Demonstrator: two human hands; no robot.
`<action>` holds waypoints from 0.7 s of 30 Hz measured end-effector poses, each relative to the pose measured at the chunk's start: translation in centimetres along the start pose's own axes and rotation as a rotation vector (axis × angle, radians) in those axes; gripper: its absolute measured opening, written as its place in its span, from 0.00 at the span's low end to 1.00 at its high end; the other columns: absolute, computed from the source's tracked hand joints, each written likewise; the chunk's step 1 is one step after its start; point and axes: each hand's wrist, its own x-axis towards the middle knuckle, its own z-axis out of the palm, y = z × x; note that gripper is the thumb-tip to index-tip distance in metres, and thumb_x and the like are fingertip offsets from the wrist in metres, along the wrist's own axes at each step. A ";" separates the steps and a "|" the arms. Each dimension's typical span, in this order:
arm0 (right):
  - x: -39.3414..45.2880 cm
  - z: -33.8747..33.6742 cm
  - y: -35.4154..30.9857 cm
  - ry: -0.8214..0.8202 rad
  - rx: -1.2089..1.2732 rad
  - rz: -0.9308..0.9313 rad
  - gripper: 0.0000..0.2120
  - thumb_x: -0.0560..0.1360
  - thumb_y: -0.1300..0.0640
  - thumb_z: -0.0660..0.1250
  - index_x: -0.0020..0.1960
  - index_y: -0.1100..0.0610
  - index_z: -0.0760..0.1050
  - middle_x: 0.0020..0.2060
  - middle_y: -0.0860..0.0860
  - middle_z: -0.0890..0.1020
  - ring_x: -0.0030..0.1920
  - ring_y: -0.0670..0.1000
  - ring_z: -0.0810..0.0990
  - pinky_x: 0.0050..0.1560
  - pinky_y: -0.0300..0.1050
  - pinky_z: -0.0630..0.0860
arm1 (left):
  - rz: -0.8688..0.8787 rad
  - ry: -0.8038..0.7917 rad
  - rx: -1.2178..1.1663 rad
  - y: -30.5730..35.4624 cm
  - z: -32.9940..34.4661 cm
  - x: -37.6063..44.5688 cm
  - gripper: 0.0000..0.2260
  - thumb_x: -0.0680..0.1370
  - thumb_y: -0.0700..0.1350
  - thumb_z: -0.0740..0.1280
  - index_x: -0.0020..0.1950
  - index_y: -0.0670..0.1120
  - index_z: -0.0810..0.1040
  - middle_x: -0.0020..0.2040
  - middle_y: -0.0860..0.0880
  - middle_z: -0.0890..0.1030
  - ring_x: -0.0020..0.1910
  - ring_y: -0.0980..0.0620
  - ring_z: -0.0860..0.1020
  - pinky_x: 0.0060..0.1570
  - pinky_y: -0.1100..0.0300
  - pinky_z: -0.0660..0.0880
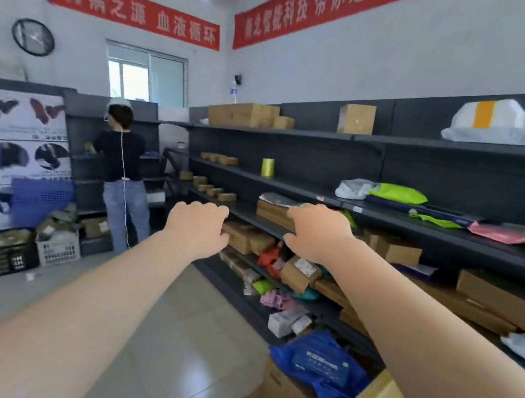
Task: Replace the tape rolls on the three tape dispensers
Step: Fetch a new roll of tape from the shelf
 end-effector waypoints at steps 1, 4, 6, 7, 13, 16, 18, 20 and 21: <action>1.5 0.5 -1.2 0.000 0.002 -0.015 0.19 0.77 0.49 0.59 0.65 0.54 0.69 0.62 0.54 0.75 0.62 0.57 0.73 0.51 0.50 0.71 | -0.012 -0.004 0.007 -1.5 0.7 0.5 0.18 0.78 0.53 0.58 0.66 0.49 0.68 0.61 0.47 0.77 0.57 0.44 0.76 0.51 0.51 0.71; 6.4 1.9 -5.2 -0.009 0.000 -0.053 0.18 0.77 0.50 0.58 0.65 0.54 0.68 0.61 0.54 0.75 0.61 0.57 0.73 0.50 0.50 0.70 | -0.050 0.011 0.011 -6.4 2.8 2.2 0.17 0.78 0.53 0.58 0.65 0.49 0.68 0.60 0.47 0.77 0.58 0.44 0.75 0.53 0.51 0.70; 9.8 2.8 -8.0 -0.002 -0.003 -0.078 0.18 0.77 0.50 0.58 0.64 0.54 0.69 0.61 0.54 0.75 0.61 0.57 0.73 0.52 0.50 0.71 | -0.070 0.023 0.020 -9.8 4.4 3.4 0.17 0.78 0.53 0.59 0.64 0.49 0.69 0.59 0.48 0.77 0.58 0.44 0.75 0.53 0.51 0.70; 11.4 3.3 -9.4 0.007 0.002 -0.087 0.17 0.77 0.50 0.59 0.64 0.54 0.69 0.60 0.54 0.75 0.61 0.57 0.73 0.54 0.50 0.71 | -0.077 0.027 0.024 -11.5 5.1 3.9 0.16 0.78 0.53 0.59 0.64 0.49 0.69 0.59 0.48 0.77 0.58 0.45 0.75 0.53 0.51 0.71; 20.3 6.6 -16.7 0.019 0.041 -0.130 0.20 0.77 0.49 0.59 0.67 0.53 0.67 0.61 0.53 0.74 0.62 0.56 0.72 0.59 0.52 0.70 | -0.108 0.007 0.017 -21.2 8.8 7.0 0.16 0.77 0.52 0.59 0.62 0.47 0.70 0.58 0.46 0.76 0.57 0.44 0.74 0.51 0.52 0.69; 24.2 8.4 -19.5 -0.012 0.059 -0.130 0.19 0.77 0.49 0.59 0.66 0.52 0.67 0.60 0.52 0.74 0.62 0.56 0.72 0.58 0.51 0.72 | -0.134 -0.039 0.023 -25.2 10.5 9.0 0.16 0.77 0.52 0.59 0.63 0.46 0.69 0.59 0.46 0.75 0.58 0.43 0.74 0.51 0.52 0.68; 26.7 9.5 -20.9 -0.024 0.058 -0.137 0.19 0.77 0.48 0.59 0.65 0.52 0.67 0.60 0.52 0.75 0.61 0.56 0.73 0.57 0.51 0.72 | -0.158 -0.052 0.012 -27.6 11.7 10.4 0.16 0.77 0.52 0.59 0.62 0.46 0.69 0.59 0.45 0.75 0.59 0.43 0.74 0.52 0.51 0.68; 29.4 10.8 -22.1 -0.033 0.057 -0.143 0.19 0.76 0.48 0.59 0.66 0.52 0.67 0.60 0.52 0.75 0.60 0.56 0.73 0.57 0.51 0.72 | -0.179 -0.056 0.016 -29.7 13.0 12.0 0.16 0.77 0.52 0.59 0.62 0.46 0.69 0.59 0.45 0.75 0.59 0.43 0.73 0.53 0.51 0.68; 30.9 11.6 -22.5 -0.038 0.062 -0.142 0.20 0.76 0.48 0.60 0.66 0.52 0.67 0.60 0.52 0.75 0.60 0.56 0.73 0.57 0.51 0.72 | -0.189 -0.061 0.018 -30.6 13.8 13.0 0.17 0.77 0.52 0.59 0.63 0.46 0.69 0.60 0.46 0.75 0.60 0.43 0.73 0.54 0.51 0.68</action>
